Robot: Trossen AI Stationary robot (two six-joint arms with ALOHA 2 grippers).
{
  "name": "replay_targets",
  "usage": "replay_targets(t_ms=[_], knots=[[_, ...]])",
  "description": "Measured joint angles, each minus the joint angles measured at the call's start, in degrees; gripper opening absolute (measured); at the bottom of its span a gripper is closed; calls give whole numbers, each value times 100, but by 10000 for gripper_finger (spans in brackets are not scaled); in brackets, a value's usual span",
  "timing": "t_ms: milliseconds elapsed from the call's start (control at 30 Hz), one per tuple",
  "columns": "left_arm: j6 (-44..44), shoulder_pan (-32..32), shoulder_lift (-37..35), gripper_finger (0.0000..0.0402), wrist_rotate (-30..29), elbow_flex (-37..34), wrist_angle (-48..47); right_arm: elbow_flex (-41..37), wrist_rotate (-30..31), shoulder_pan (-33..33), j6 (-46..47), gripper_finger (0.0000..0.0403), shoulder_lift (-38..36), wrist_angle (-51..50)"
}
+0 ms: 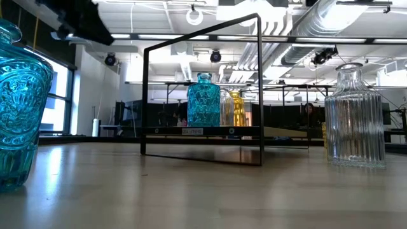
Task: Sort vases onto shelf
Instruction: Put the top yellow vase on the shelf and align with the other yellow vase
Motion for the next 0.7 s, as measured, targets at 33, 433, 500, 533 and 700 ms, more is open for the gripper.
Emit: replay_targets(t_ms=[33,433,500,533,700], knots=[[235,-22,1,71,6,-157,501,182,0,0,-26,0,123,-96],[3292,-45,84,71,58,-747,3514,1893,1723,-13,40,0,737,-2805],[3236,-45,87,71,207,-747,3445,2056,2331,-13,319,0,740,-3597],[3178,-45,103,71,342,-747,3386,2107,2562,-15,488,0,734,-3924],[2703,-47,112,71,939,-749,2909,2298,3410,-15,1329,0,721,-5334]])
